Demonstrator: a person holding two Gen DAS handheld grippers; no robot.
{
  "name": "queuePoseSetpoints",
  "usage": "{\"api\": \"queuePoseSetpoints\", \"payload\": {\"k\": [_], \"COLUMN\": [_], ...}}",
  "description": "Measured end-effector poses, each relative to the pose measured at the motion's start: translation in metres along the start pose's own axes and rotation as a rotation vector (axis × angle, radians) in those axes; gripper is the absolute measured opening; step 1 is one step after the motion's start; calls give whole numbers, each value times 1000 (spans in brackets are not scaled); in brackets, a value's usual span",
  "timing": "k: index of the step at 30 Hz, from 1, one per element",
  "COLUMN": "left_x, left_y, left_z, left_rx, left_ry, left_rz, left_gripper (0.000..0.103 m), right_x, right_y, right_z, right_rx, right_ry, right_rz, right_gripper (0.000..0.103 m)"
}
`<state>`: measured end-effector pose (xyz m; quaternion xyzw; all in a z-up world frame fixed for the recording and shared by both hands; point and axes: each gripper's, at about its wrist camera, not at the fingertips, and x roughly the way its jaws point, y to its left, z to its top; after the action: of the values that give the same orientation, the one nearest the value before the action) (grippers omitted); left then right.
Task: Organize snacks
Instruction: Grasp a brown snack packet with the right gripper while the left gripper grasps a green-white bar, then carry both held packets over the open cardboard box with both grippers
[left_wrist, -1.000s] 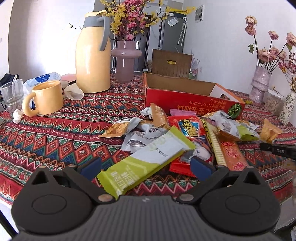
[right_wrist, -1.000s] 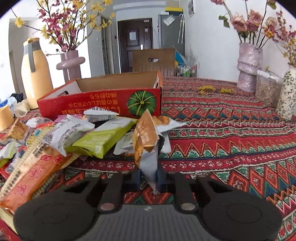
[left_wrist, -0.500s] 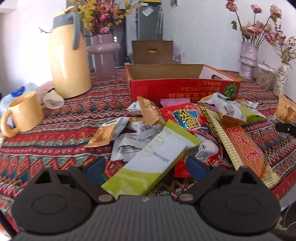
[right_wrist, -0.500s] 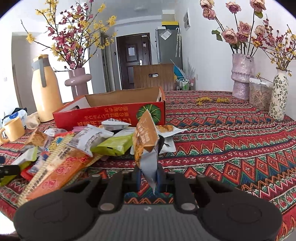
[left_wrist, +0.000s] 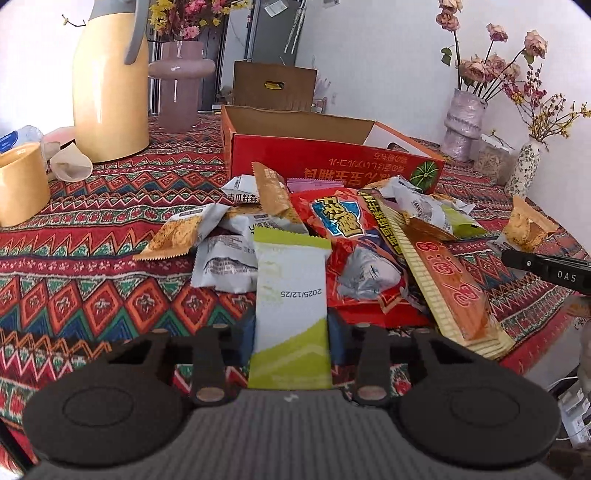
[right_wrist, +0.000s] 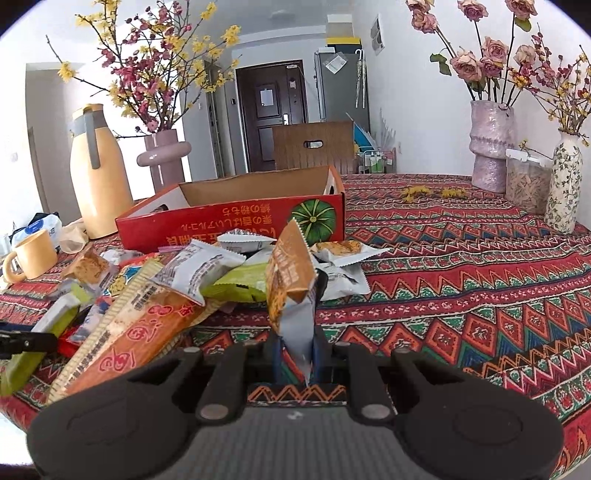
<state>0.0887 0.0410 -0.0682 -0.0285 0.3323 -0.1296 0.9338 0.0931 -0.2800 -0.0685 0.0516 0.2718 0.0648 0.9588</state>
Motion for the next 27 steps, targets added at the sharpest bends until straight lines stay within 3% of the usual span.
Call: {"api": "queuePoseSetpoints", "payload": {"k": [15, 27], "left_x": [-43, -47], "left_y": [-18, -41], "left_z": [-2, 48], "left_rx": [-34, -53], "left_ry": [-125, -237], "left_rz": [68, 105], "left_gripper": [38, 39], "right_x": [-14, -14], "right_y": [5, 20], "right_z": [-4, 19], "right_rx": [12, -8], "right_ry": [-23, -79], "right_rz": [29, 41], "right_gripper": [15, 15]}}
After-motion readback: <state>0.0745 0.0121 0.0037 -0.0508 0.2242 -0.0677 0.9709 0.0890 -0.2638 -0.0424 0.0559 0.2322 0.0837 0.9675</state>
